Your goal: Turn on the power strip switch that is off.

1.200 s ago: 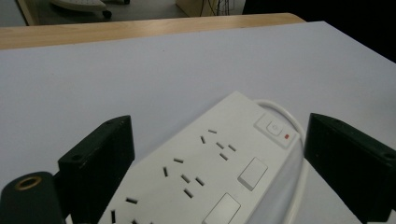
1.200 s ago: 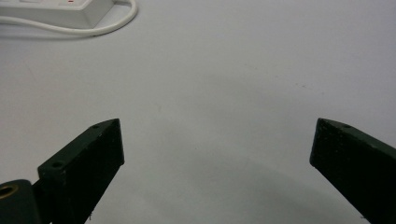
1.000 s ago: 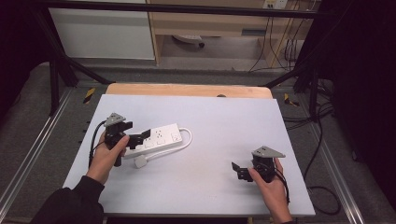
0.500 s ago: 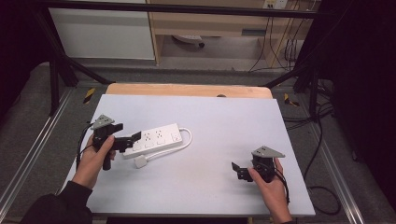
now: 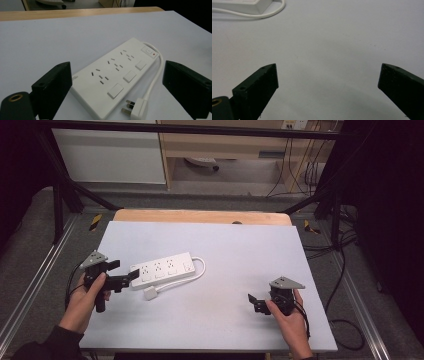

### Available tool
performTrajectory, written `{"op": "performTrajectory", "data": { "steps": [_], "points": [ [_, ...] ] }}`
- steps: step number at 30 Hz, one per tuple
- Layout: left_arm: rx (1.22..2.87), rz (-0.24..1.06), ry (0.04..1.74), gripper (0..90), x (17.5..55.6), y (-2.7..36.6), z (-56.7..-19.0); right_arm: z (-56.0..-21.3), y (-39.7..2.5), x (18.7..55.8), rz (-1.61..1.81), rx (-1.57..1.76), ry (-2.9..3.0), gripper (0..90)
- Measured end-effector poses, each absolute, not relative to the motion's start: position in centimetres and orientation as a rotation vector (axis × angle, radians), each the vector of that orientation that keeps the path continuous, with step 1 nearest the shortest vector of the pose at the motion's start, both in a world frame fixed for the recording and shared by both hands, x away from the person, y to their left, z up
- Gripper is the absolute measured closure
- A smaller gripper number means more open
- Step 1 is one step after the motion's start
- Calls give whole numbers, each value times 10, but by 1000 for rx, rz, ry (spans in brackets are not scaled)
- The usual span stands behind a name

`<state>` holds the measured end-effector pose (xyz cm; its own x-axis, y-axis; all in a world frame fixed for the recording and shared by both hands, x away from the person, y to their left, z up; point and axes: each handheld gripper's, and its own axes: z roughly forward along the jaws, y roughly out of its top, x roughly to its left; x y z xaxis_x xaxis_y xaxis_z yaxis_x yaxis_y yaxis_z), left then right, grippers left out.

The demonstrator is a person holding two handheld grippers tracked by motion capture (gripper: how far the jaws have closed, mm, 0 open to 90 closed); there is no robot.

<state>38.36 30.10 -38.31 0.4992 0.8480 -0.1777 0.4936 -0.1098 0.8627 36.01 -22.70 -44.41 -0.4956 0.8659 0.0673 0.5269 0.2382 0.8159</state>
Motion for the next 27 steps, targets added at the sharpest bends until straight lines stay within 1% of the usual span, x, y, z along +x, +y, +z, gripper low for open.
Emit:
{"op": "performTrajectory", "data": {
  "steps": [9, 19, 23, 27],
  "points": [
    [1789, 450, 1132, 86, 363, 314, -397, -444, -227, 360, 1152, 1277, 2117, 34],
    [1843, 466, 1115, 84, 344, 317, -415, -445, -227, 361, 1146, 1274, 2121, 34],
    [1893, 456, 1118, 87, 333, 316, -431, -446, -226, 361, 1140, 1279, 2128, 33],
    [1990, 456, 1102, 87, 322, 312, -438, -450, -225, 362, 1100, 1291, 2151, 32]
  ]
}}
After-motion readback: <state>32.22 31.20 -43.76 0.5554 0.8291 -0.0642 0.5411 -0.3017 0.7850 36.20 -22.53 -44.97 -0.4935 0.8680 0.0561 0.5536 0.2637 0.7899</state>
